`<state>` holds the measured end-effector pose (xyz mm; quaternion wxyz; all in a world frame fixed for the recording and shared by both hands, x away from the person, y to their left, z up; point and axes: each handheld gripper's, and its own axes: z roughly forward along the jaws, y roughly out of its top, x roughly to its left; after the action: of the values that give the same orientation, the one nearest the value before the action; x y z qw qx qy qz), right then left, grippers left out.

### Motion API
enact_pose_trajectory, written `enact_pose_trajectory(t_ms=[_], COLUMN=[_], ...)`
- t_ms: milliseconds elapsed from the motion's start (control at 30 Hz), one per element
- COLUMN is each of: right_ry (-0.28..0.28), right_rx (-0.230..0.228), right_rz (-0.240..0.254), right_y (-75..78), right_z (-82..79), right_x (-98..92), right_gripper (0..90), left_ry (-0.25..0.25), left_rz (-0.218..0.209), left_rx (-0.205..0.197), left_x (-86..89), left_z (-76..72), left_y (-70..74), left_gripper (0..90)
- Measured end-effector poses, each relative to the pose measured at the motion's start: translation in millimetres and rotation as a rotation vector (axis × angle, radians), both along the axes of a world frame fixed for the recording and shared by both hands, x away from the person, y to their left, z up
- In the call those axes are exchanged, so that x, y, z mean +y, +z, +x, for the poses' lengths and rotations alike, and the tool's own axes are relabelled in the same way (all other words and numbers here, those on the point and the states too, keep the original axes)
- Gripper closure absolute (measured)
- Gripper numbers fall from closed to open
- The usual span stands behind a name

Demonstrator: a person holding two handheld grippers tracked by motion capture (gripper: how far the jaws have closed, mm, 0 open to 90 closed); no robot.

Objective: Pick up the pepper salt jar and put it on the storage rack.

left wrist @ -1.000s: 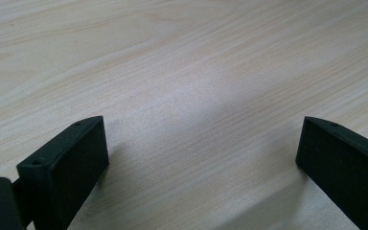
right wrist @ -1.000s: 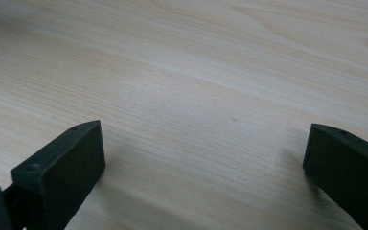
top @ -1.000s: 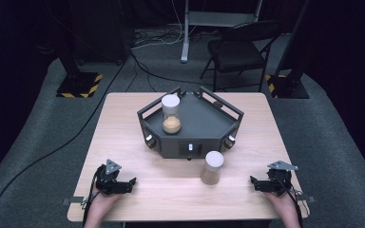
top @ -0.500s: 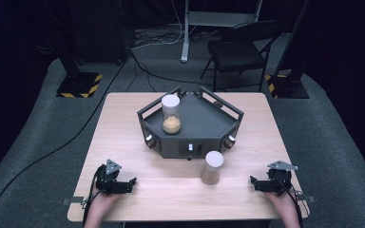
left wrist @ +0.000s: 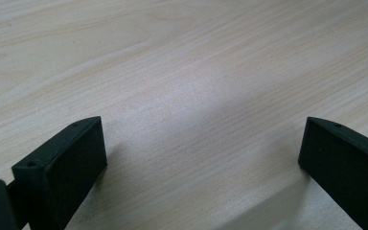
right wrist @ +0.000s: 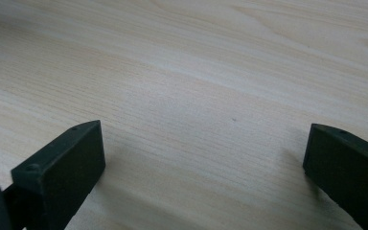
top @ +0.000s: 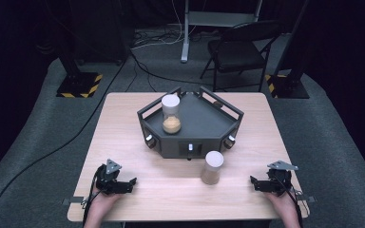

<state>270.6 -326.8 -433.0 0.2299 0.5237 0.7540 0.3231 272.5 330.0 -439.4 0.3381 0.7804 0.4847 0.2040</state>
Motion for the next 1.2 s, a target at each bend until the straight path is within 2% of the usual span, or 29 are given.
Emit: enact_pose_trajectory(t_ms=[700, 1200], right_ry=[-0.005, 0.003], right_rx=[-0.001, -0.008], right_rz=[0.0, 0.008], right_y=[0.1, -0.3], right_z=[-0.6, -3.9], right_x=[0.5, -1.1], right_gripper=[0.0, 3.3], left_ry=[0.0, 0.0], left_rz=[0.0, 0.0], left_rx=[-0.001, 0.0], left_x=[-0.1, -0.1], left_z=[0.1, 0.1], left_y=[-0.1, -0.1], left_gripper=[1.9, 1.9])
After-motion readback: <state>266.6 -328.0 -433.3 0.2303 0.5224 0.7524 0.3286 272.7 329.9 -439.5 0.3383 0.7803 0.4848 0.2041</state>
